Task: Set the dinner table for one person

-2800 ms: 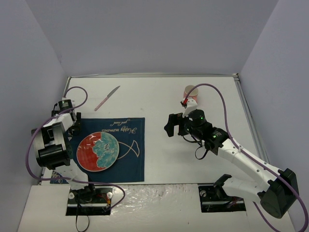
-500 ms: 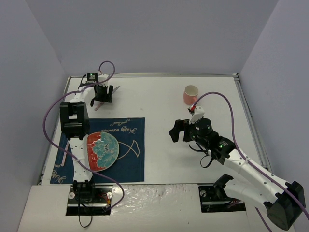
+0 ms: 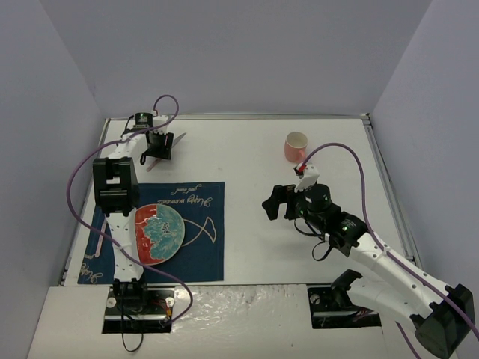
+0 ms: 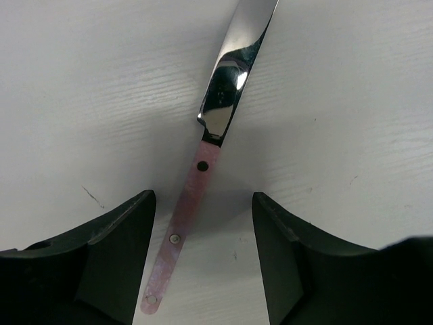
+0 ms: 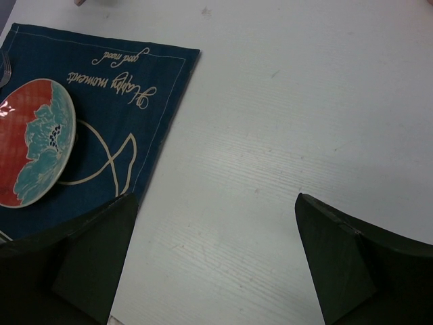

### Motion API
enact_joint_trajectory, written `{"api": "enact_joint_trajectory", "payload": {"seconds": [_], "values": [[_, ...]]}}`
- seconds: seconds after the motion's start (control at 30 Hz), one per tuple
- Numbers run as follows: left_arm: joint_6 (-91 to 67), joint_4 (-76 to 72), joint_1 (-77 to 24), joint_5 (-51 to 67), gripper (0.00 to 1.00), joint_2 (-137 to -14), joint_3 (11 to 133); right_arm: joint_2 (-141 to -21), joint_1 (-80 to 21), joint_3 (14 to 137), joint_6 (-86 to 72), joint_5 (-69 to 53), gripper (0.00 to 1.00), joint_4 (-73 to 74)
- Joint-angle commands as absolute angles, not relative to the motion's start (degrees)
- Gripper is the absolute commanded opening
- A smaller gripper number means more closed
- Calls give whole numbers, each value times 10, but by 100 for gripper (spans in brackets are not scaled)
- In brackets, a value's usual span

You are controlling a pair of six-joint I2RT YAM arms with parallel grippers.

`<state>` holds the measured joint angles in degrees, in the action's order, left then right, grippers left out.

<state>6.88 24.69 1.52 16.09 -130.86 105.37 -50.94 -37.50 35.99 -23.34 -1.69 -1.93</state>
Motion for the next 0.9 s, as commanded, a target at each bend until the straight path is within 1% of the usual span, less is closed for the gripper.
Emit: {"api": "enact_joint_trajectory", "payload": {"seconds": [0.0,0.23,0.47,0.53,0.6,0.73,0.83,0.87], "values": [[81,294,26,129,53,-1266,1030,-496,-374,362,-238,-2,99,-49],[83,302,39,117,51,-1238,985,-481,-374,356,-239,-2,99,-48],[84,297,45,111,43,-1228,953,-470,-374,354,-238,-2,99,-48],[82,300,46,110,35,-1231,951,-465,-374,352,-238,-2,99,-48],[81,302,46,110,24,-1234,951,-461,-374,350,-238,-2,99,-48],[76,303,46,115,9,-1231,945,-456,-374,347,-243,-2,99,-48],[71,299,44,123,0,-1217,939,-459,-374,349,-242,-2,99,-48],[69,296,43,126,0,-1211,937,-461,-374,351,-242,-2,99,-48]]}}
